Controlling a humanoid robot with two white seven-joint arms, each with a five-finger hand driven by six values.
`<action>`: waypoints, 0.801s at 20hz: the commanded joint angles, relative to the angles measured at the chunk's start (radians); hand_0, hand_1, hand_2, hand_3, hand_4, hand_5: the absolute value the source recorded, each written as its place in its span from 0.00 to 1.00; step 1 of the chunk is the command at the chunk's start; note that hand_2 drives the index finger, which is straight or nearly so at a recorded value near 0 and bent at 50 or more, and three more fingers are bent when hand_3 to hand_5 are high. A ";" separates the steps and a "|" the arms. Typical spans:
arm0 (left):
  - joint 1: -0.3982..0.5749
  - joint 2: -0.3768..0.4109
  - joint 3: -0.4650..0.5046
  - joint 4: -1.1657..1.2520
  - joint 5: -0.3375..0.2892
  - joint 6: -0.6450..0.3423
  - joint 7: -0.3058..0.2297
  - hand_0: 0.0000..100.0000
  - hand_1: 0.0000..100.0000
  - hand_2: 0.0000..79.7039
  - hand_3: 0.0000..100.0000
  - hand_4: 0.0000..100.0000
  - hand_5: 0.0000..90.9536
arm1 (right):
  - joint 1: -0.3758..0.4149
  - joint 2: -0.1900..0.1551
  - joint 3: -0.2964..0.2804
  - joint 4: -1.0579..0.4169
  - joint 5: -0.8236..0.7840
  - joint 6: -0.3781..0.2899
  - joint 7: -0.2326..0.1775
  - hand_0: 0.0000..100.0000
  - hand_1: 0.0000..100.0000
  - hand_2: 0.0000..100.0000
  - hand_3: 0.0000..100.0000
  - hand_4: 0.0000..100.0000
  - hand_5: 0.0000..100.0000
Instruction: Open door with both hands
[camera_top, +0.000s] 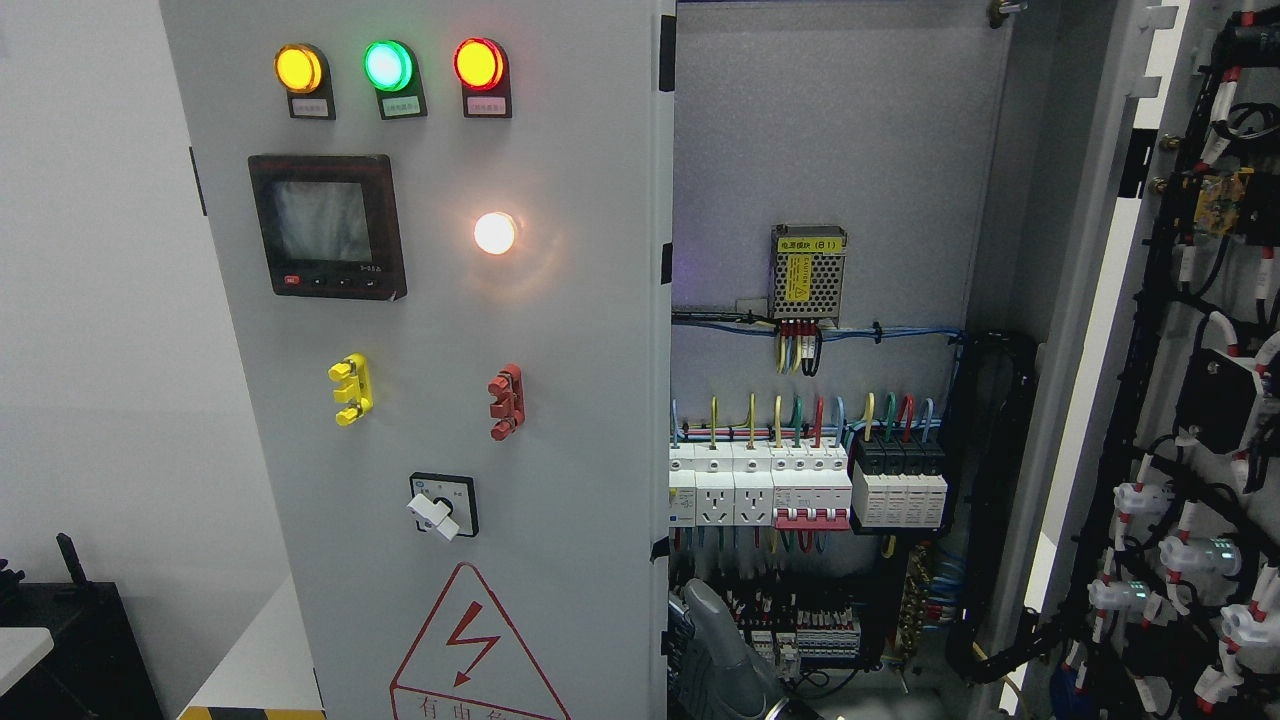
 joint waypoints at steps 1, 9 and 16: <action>0.000 0.000 0.000 0.023 0.000 -0.001 0.000 0.00 0.00 0.00 0.00 0.04 0.00 | 0.008 -0.025 0.027 -0.012 -0.005 0.000 0.002 0.00 0.00 0.00 0.00 0.00 0.00; 0.000 0.000 0.000 0.023 0.000 0.000 0.000 0.00 0.00 0.00 0.00 0.04 0.00 | 0.024 -0.025 0.048 -0.024 -0.006 0.000 0.003 0.00 0.00 0.00 0.00 0.00 0.00; 0.000 0.000 0.000 0.023 0.000 0.000 0.000 0.00 0.00 0.00 0.00 0.04 0.00 | 0.047 -0.025 0.057 -0.064 -0.026 0.000 0.003 0.00 0.00 0.00 0.00 0.00 0.00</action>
